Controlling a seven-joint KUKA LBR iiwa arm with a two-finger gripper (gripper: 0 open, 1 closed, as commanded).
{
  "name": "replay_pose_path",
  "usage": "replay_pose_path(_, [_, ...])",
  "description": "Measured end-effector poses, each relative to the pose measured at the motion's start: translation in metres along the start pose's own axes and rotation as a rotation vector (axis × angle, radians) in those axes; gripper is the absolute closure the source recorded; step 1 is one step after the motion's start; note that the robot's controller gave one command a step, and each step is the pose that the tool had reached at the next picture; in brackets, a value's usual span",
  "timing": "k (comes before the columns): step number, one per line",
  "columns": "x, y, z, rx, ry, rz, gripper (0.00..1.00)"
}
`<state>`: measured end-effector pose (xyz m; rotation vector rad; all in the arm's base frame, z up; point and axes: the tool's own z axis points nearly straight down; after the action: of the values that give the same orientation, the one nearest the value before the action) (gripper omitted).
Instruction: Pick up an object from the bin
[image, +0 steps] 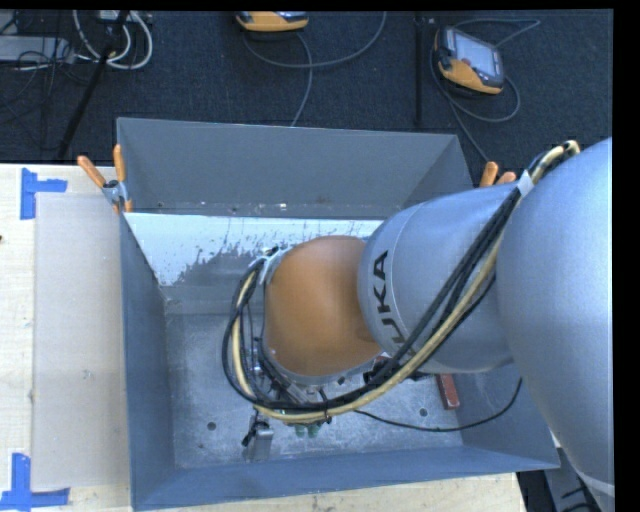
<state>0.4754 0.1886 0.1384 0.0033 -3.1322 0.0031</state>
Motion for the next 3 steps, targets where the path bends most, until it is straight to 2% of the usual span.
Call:
replay_pose_path(1, [-0.036,-0.117,0.006,0.003,-0.009,-0.023,0.00])
replay_pose_path(2, [-0.094,-0.170,0.071,0.001,-0.010,-0.134,0.00])
replay_pose_path(3, [-0.093,-0.167,0.068,-0.002,-0.010,-0.134,1.00])
